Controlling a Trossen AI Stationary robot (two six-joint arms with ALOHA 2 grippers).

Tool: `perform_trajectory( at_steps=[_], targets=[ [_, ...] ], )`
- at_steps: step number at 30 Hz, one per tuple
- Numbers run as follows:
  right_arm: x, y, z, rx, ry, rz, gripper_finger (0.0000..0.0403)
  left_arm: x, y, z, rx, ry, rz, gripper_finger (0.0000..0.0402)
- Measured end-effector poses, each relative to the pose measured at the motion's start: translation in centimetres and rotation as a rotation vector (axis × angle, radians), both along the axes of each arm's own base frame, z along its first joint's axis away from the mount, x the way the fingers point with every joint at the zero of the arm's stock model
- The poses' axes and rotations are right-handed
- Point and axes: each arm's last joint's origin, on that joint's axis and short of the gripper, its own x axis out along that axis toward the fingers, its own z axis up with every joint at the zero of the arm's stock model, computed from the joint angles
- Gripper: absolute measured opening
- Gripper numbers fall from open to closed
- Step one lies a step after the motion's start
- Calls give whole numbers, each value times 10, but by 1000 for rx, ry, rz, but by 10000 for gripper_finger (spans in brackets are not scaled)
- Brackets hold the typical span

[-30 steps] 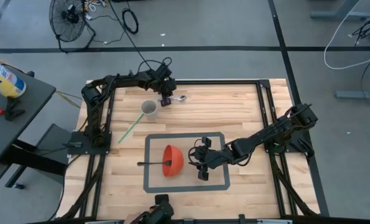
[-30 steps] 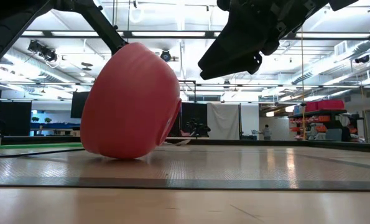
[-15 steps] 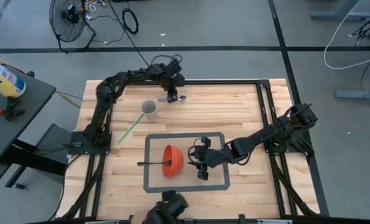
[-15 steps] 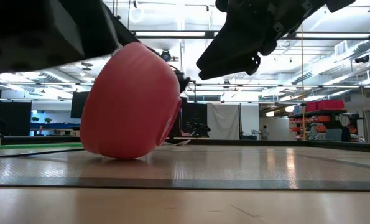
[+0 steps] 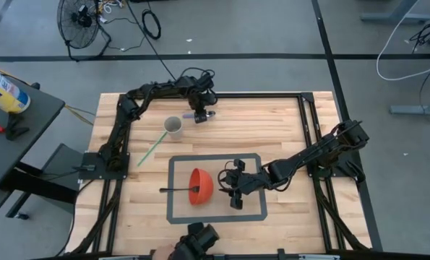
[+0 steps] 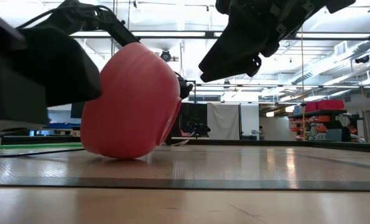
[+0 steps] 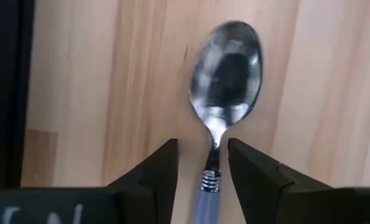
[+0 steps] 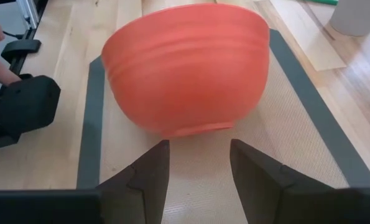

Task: Pick & Place Utensil
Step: Put the purple spoon into the orange bowl on the brown table mat

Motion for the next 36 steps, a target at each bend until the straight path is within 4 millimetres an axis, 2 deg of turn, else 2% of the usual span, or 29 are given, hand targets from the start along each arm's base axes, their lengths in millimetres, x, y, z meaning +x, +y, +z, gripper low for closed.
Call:
perform_trajectory(
  at_steps=[13, 28, 36],
  targets=[
    [1, 0, 1, 4, -7, -1, 171, -5, -3, -1, -24, 58, -33, 116],
    [0, 0, 0, 2, -2, 0, 171, -14, -6, -3, -38, 159, -18, 115],
    [-1, 0, -2, 13, 24, 17, 171, -13, -7, -5, -9, 162, -88, 114]
  ],
)
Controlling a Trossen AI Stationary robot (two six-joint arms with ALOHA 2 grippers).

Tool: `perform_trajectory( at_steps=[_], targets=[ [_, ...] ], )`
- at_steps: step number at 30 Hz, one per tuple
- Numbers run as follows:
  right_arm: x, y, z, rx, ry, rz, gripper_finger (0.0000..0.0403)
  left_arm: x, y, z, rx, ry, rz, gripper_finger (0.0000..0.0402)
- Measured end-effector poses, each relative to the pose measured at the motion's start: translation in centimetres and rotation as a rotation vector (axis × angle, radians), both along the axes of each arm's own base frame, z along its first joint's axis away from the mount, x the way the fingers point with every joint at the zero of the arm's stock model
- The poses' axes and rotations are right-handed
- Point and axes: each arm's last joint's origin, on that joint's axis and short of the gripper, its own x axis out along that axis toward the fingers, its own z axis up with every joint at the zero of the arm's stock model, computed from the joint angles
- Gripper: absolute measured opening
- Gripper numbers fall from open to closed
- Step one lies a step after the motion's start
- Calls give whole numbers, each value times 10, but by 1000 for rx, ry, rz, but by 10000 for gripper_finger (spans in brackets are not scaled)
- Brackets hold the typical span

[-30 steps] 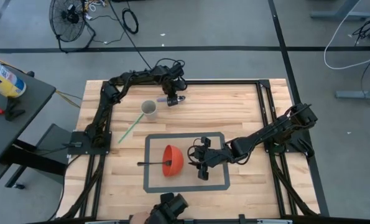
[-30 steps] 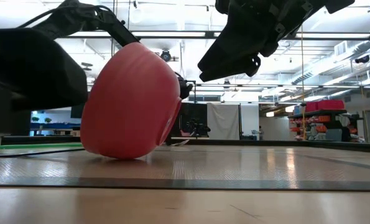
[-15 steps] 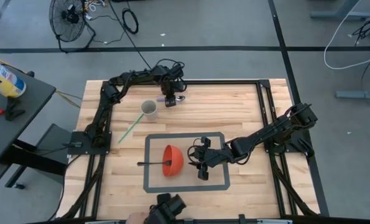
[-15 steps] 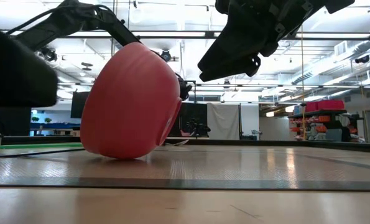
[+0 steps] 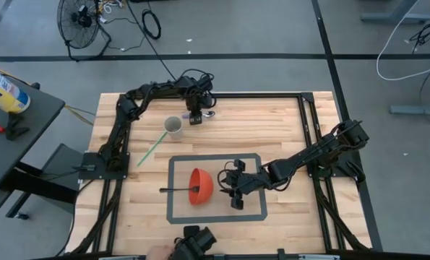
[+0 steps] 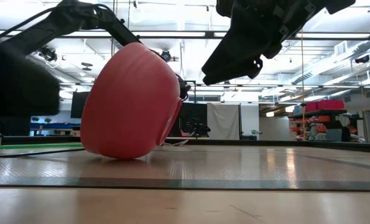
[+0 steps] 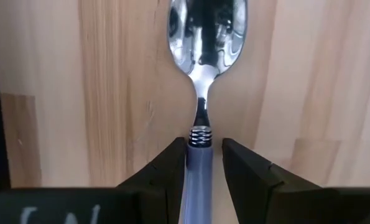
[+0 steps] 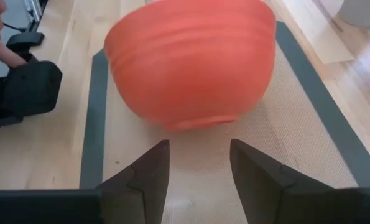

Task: Pick & Place Utensil
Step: Put the purple spoon into the orange bowl on the brown table mat

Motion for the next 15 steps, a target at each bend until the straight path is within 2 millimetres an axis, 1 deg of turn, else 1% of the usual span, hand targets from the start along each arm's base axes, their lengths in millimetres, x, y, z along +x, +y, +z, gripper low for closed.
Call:
perform_trajectory(
  at_steps=[3, 6, 8, 12, 15],
  targets=[
    [-2, -1, 1, -5, 17, -1, 171, -4, -3, -9, 12, 20, -30, 113],
    [-6, -1, 8, -6, 7, 4, 171, -10, -3, -17, 29, 16, -40, 105],
    [-7, -2, 13, -10, -6, 10, 171, -10, -4, -15, 45, 11, -44, 95],
    [-10, -3, 22, -25, -35, 10, 171, -10, 0, -13, 18, -71, -39, 66],
    [-12, -3, 26, -25, -48, 3, 171, -10, 1, -13, 29, -68, -18, 52]
  ],
)
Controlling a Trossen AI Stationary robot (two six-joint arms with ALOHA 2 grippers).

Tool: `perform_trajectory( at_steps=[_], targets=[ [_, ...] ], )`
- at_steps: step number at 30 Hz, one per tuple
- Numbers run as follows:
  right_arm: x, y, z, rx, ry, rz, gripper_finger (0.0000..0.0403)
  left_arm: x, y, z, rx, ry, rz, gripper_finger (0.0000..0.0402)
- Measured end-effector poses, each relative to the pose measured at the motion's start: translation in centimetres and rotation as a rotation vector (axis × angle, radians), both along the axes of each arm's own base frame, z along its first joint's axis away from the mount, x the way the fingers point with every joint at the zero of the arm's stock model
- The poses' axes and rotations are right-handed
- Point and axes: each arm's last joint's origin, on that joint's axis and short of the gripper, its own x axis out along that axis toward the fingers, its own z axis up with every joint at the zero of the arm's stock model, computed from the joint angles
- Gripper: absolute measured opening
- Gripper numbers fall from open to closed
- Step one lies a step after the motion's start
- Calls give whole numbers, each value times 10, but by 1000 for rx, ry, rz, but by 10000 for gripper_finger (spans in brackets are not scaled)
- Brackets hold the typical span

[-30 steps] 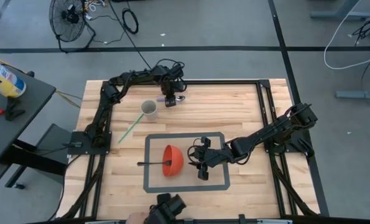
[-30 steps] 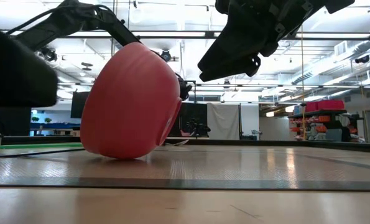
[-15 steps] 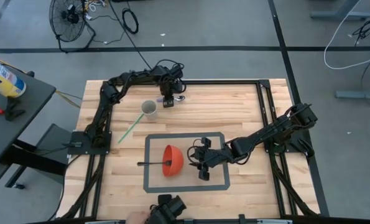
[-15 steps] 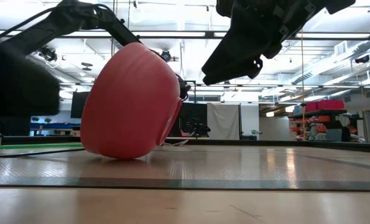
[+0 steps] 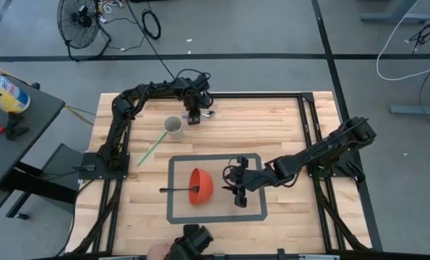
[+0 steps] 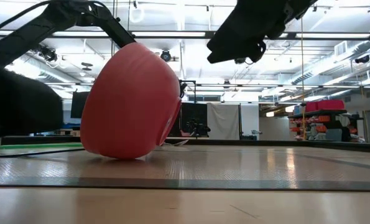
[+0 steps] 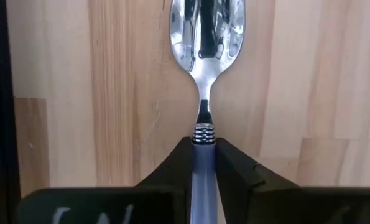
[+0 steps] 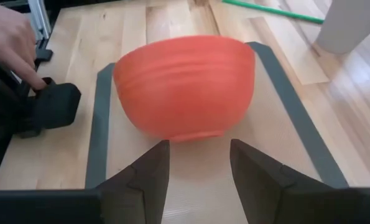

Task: Pick & Place Utensil
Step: Put the purple spoon into the orange bowl on the brown table mat

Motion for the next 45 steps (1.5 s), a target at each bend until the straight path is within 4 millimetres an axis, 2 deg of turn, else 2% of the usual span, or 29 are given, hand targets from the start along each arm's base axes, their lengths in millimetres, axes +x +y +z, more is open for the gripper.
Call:
perform_trajectory(
  at_steps=[9, 18, 22, 29, 34, 37, 40, 45],
  targets=[
    [-2, 1, 2, -4, 3, 6, 171, 0, 1, 5, 38, 12, 60, 61],
    [-3, 1, 1, -20, 3, -14, 171, -3, -2, 43, 77, -71, 119, 65],
    [-3, 0, 1, -34, 10, -22, 171, -1, -7, 45, 63, -71, 112, 67],
    [-5, -4, -1, -125, 14, -102, 171, 0, -18, 66, 131, -59, 112, 67],
    [-4, -4, 0, -143, 6, -106, 171, -5, -39, 104, 168, -77, 114, 61],
    [-4, -5, 0, -156, 3, -115, 171, -10, -57, 133, 178, -120, 118, 61],
    [-4, -5, 0, -161, 1, -119, 171, -17, -80, 163, 180, -168, 123, 63],
    [-4, -6, 0, -193, -5, -132, 171, -29, -128, 201, 146, -219, 109, 61]
  ],
)
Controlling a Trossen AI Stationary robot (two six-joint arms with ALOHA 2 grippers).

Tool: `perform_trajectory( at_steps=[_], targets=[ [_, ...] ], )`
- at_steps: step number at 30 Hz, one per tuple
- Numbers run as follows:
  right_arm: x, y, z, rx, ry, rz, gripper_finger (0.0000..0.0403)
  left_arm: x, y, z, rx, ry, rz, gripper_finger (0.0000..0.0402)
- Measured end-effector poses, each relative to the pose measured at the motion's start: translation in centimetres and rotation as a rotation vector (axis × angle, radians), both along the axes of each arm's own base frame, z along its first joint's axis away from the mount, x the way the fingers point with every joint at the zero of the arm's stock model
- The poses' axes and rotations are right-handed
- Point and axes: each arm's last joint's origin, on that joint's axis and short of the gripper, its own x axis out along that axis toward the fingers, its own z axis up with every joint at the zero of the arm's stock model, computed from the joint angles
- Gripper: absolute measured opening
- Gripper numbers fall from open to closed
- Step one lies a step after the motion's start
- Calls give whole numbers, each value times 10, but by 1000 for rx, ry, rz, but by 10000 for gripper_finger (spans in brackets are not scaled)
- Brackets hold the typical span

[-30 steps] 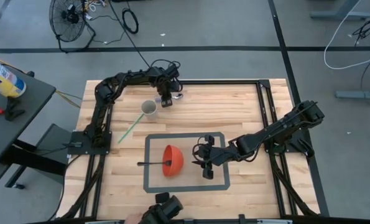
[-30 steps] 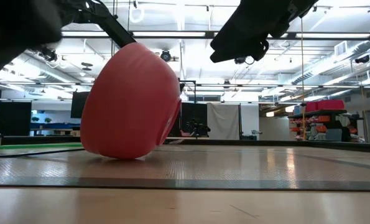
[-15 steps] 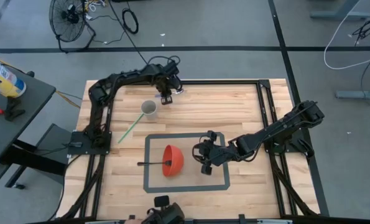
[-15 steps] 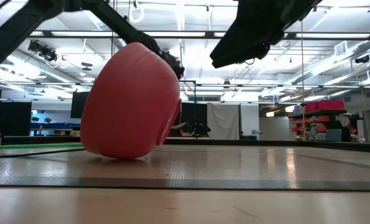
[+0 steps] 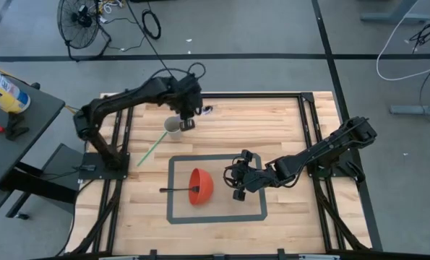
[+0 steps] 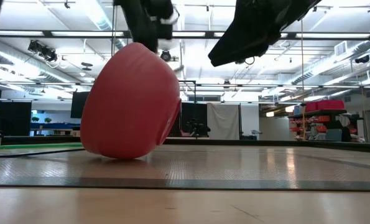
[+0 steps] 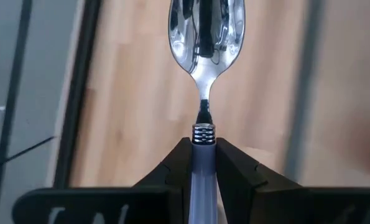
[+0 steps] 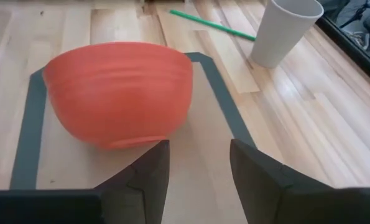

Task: Pick & Place Utensil
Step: Put the purple spoon into the orange bowl on the brown table mat

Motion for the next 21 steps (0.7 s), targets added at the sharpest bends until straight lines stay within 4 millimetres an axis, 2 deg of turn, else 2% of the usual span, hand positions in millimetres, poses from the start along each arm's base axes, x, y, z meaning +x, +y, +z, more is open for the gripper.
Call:
perform_trajectory(
  at_steps=[7, 12, 17, 21],
  targets=[
    [0, -1, 0, -32, -1, -6, 171, -20, -76, 33, -70, -17, -57, 63],
    [0, -1, 0, -41, 6, -2, 171, -33, -135, 40, -107, 10, -91, 63],
    [-1, -1, -1, -45, 15, -2, 171, -52, -187, 19, -117, 89, -113, 64],
    [-1, -1, -1, -47, 17, 1, 171, -70, -213, -8, -100, 160, -101, 64]
  ],
)
